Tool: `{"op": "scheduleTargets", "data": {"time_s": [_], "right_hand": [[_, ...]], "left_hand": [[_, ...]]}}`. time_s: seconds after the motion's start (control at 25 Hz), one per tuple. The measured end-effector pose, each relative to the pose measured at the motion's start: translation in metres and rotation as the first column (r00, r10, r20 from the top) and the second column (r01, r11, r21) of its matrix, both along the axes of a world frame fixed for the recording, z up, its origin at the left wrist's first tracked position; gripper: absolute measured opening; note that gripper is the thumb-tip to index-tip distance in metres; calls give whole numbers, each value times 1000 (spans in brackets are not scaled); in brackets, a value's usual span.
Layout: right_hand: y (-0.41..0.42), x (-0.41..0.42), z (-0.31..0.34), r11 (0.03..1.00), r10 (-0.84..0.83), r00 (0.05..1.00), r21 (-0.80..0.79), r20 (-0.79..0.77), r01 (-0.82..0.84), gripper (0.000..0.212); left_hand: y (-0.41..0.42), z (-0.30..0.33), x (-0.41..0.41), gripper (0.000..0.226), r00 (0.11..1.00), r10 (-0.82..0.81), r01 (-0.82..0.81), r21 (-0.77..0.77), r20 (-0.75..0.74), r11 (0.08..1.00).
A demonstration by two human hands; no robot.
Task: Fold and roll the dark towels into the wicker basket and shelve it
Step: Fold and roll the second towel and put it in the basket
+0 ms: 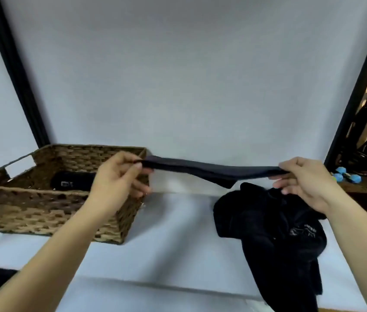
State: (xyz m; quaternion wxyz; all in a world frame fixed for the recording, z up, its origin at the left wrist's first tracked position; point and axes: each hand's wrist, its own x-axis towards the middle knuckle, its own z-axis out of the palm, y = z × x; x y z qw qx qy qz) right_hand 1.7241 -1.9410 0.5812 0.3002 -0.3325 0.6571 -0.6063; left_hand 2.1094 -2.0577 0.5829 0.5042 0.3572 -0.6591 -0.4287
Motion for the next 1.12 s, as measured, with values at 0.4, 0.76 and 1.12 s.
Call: {"op": "scheduleTargets", "data": {"time_s": [0.4,0.76,1.12], "right_hand": [[70,67,-124,907,-122,983,387,-138,167,19],[21,123,-97,948,-232,760,34,-607,316,7],[-44,235,-168,937,315,656,115,-686,-329,14]], "left_hand": [[42,-195,60,34,922,-179,158,88,344,984],[31,-188,33,23,942,-112,191,-231,315,954],[19,-204,2,14,979,-34,72,-186,201,980]]}}
